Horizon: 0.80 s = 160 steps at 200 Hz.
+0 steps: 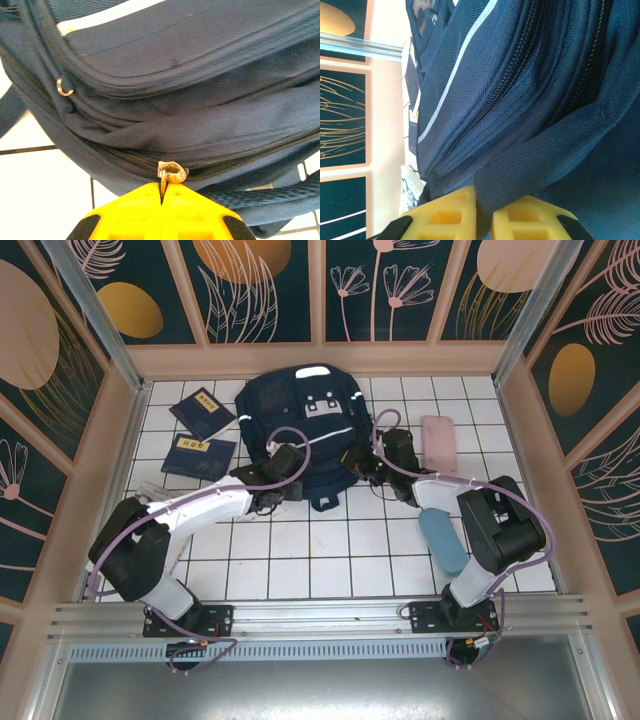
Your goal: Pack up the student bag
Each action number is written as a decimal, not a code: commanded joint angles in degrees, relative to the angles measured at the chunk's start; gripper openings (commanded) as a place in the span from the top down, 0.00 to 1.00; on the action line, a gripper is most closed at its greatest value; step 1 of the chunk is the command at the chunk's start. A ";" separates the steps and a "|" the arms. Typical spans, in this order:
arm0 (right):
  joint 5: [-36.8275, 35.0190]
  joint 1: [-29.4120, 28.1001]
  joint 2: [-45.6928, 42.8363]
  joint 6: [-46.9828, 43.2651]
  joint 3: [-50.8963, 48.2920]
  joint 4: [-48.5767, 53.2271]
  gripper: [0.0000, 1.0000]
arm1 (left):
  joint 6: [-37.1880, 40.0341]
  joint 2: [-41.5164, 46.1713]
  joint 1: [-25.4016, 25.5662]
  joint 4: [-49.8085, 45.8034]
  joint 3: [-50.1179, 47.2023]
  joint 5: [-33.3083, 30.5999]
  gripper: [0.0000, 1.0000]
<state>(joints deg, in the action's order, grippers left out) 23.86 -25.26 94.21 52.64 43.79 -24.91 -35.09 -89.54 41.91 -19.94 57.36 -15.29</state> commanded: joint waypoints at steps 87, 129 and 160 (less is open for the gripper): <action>-10.17 5.13 -1.66 -2.10 0.58 0.09 0.87 | 5.41 -1.13 -10.14 -0.33 0.42 -2.64 1.00; -11.09 6.02 -2.99 -4.39 0.42 2.83 0.87 | 6.69 -4.15 -12.73 1.42 2.61 -1.24 1.00; -11.43 6.27 -3.87 -5.68 0.72 4.15 0.86 | 8.04 -6.20 -15.03 3.54 4.15 3.06 1.00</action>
<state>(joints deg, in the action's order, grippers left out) 17.28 -20.78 93.06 49.60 43.59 -22.44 -28.86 -94.35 29.67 -17.89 58.96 -10.85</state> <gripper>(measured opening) 0.127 0.053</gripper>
